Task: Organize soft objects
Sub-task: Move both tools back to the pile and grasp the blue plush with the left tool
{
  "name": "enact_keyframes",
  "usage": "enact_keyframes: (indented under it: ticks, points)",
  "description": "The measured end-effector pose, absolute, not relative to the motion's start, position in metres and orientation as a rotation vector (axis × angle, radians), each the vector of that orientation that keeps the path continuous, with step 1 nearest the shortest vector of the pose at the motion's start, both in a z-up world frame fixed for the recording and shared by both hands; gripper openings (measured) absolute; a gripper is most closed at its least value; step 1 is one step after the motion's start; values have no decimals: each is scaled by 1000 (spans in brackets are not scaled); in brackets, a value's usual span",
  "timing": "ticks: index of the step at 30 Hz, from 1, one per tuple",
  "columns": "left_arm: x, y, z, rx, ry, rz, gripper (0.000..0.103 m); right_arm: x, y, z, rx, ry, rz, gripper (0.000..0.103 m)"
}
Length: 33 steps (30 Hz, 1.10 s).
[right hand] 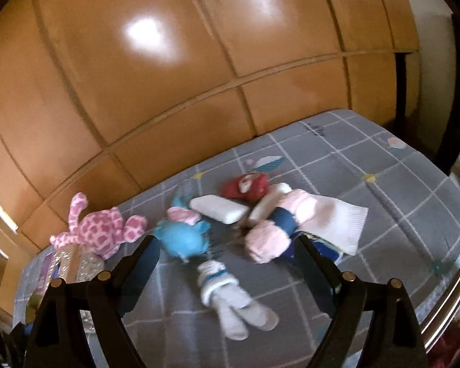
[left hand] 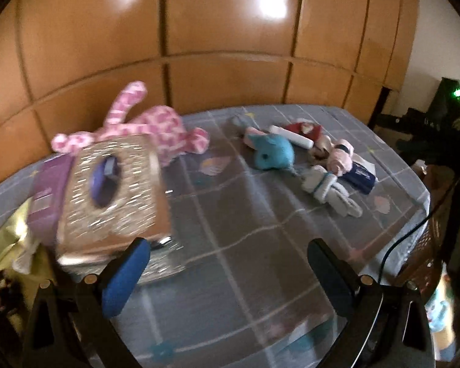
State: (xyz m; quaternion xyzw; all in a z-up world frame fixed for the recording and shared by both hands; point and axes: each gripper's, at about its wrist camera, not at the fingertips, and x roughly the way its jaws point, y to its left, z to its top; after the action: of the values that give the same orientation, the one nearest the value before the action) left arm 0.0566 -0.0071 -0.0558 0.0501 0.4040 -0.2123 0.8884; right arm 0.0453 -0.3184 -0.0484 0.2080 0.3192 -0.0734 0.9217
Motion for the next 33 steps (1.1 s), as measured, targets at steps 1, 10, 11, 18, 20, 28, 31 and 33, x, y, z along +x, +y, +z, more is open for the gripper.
enact_keyframes:
  ticks: [1,10,11,18,20,28,31,33]
  points:
    - [64,-16,-56,102,849,-433,103,47,-321,-51,428,659,-155,90]
    - [146,-78,-67,89,948,-420,102,57,-343,-71,514,664,-114,90]
    - [154,-84,-70,83,963,-426,102,57,-345,-71,525,653,-104,90]
    - [216,-136,-97,73,1043,-457,100,52,-356,-75,618,613,-66,90]
    - [226,-147,-100,82,1049,-472,100,53,-357,-76,631,617,-51,90]
    - [269,-179,-136,112,1156,-508,60,53,-358,-78,657,621,-16,90]
    - [266,-178,-133,83,1149,-530,52,53,-360,-79,668,617,-14,90]
    - [262,-173,-127,71,1135,-546,51,54,-359,-79,666,621,-16,90]
